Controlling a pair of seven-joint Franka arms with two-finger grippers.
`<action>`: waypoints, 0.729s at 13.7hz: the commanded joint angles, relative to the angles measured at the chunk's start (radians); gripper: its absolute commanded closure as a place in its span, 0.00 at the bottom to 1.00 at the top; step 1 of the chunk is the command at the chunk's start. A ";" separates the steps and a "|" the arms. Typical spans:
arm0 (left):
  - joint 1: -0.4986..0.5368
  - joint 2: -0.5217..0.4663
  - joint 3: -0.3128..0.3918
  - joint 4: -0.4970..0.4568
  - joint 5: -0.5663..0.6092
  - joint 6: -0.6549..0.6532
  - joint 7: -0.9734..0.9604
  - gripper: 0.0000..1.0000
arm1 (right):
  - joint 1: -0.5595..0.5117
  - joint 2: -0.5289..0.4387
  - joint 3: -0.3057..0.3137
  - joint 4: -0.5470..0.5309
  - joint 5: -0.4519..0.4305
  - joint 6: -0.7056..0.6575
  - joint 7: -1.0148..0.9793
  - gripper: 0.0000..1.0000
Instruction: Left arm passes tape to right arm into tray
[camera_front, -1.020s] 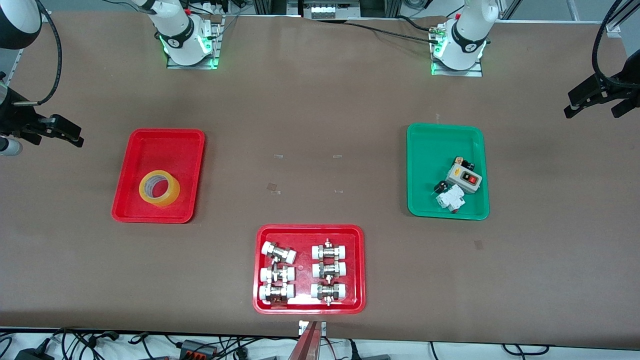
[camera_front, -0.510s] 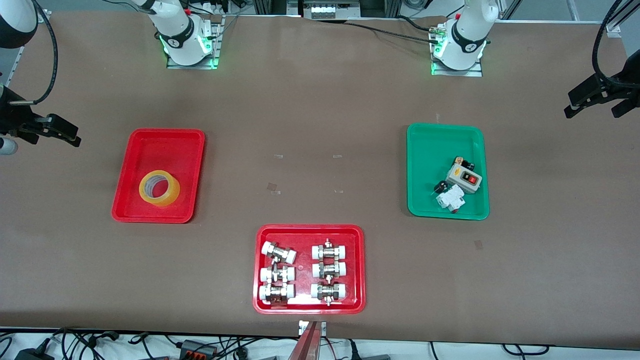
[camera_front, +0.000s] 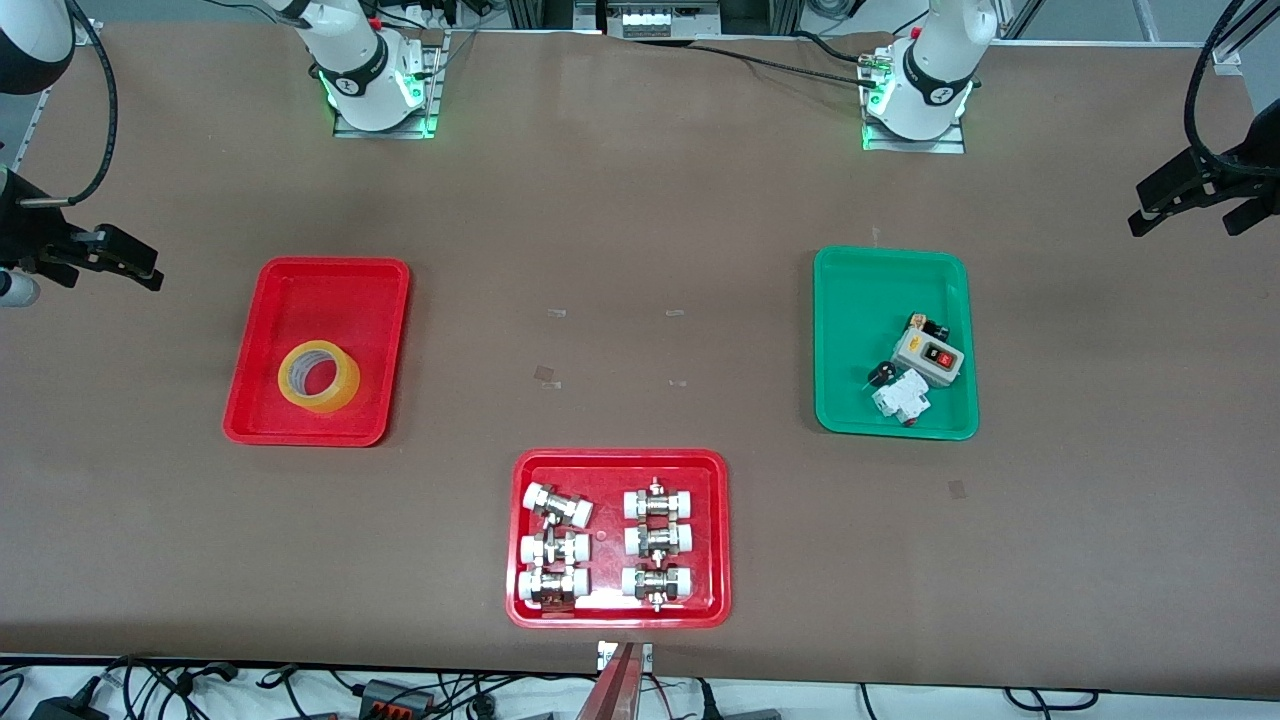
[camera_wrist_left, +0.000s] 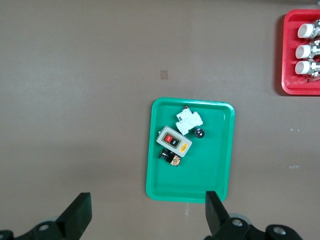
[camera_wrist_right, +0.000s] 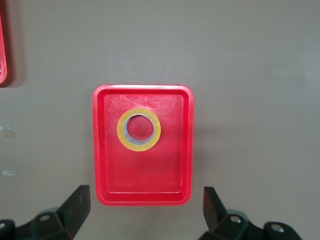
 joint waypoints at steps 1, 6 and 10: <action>0.002 0.003 0.000 0.021 -0.003 -0.017 0.015 0.00 | -0.017 -0.030 0.013 -0.018 0.014 -0.012 -0.016 0.00; 0.002 0.003 0.000 0.022 -0.003 -0.017 0.015 0.00 | -0.018 -0.041 0.013 -0.021 0.014 -0.035 -0.019 0.00; 0.002 0.003 0.000 0.021 -0.003 -0.015 0.015 0.00 | -0.017 -0.041 0.013 -0.024 0.014 -0.032 -0.019 0.00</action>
